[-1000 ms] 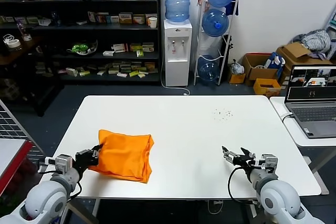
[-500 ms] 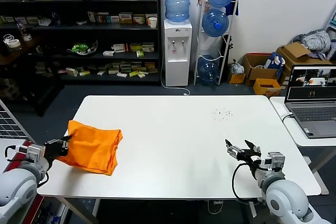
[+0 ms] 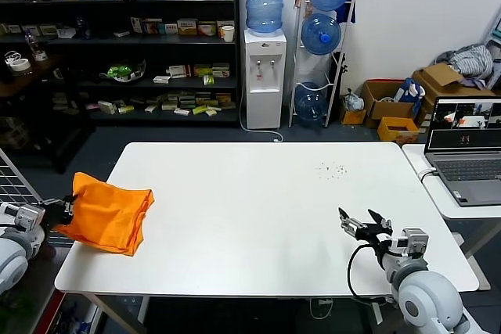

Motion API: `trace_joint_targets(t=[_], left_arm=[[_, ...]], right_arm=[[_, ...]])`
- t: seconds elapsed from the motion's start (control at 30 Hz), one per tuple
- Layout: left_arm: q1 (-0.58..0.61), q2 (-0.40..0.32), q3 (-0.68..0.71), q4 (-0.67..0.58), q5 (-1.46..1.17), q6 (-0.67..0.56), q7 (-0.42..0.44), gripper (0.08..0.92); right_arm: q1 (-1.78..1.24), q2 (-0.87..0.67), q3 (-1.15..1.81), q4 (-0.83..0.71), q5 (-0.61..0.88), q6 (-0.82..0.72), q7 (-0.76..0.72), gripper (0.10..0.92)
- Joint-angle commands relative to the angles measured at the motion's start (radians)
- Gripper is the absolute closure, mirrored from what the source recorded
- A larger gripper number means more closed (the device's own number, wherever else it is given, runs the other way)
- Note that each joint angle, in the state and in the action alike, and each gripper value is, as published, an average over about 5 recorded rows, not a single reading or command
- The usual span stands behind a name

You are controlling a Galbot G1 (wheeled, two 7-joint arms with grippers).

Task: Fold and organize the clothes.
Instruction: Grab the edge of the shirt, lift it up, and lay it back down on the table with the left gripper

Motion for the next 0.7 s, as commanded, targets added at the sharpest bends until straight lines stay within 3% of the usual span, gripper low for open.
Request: trace_joint_targets(t=[0.03, 0.17, 0.3, 0.4, 0.53, 0.7], left_arm=[[-0.01, -0.047, 0.061, -0.124, -0.186, 0.025, -0.079, 0.906], [-0.127, -0.243, 0.247, -0.307, -0.417, 0.116, -0.242, 0.906], [-0.44, -0.52, 0.578, -0.332, -0.562, 0.16, -0.429, 0.906], [-0.616, -0.728, 0.76, -0.21, -0.584, 0.173, -0.491, 0.906], [-0.739, -0.934, 0.85, 0.026, -0.545, 0.173, -0.463, 0.906], [-0.791, -1.045, 0.9, 0.181, -0.49, 0.172, -0.433, 0.906]], right_arm=[[-0.016, 0.014, 0.01, 0.013, -0.004, -0.006, 0.016, 0.203], [-0.04, 0.031, 0.027, 0.026, -0.004, -0.015, 0.034, 0.203], [-0.087, 0.049, 0.065, 0.045, -0.001, -0.024, 0.051, 0.203], [-0.128, 0.065, 0.099, 0.066, -0.002, -0.029, 0.059, 0.203], [-0.173, 0.096, 0.143, 0.09, -0.011, -0.032, 0.064, 0.203], [-0.213, 0.121, 0.179, 0.102, -0.021, -0.03, 0.058, 0.203]])
